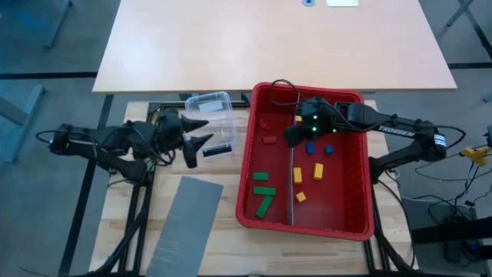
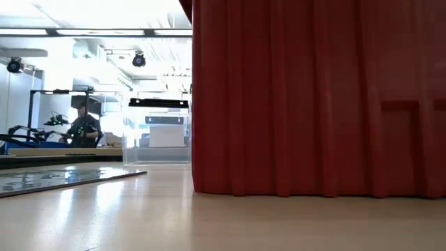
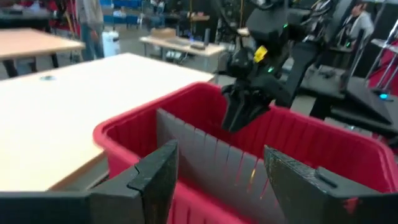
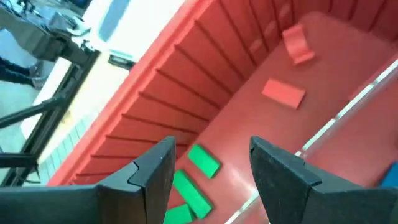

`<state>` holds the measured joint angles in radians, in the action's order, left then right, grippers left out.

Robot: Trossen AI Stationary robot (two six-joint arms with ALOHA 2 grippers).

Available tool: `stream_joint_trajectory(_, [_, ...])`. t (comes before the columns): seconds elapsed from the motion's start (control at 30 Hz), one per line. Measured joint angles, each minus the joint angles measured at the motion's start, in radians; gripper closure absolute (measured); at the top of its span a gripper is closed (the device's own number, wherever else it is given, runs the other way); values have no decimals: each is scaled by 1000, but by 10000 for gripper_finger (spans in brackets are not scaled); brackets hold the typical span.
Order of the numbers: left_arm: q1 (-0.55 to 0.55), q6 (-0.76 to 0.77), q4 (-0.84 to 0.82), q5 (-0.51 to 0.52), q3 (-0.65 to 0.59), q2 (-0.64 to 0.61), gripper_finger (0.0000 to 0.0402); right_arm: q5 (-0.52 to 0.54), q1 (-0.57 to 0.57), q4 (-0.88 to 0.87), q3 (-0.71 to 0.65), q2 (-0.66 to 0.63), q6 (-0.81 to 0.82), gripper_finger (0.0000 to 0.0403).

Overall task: Sort blocks
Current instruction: Remove the bin divider from the red bin

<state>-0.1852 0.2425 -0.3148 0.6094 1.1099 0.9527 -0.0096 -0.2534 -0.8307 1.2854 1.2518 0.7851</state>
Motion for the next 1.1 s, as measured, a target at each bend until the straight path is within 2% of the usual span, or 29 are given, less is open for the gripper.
stream_joint_trajectory(0.2, [0,85,-195,-67,0,-71,185,22,-15,-53,0,34,50,217])
stream_joint_trajectory(0.33, [-1,143,-257,-101,0,-97,188,45,-40,-78,0,29,85,217])
stream_joint_trajectory(0.57, [9,131,-263,-99,0,-103,193,64,-80,-86,0,4,115,217])
stream_joint_trajectory(0.9, [99,107,-263,-94,0,-66,185,37,-81,-146,0,161,73,217])
stream_joint_trajectory(1.1, [116,115,-263,-103,0,-58,192,63,-83,-177,-1,219,50,223])
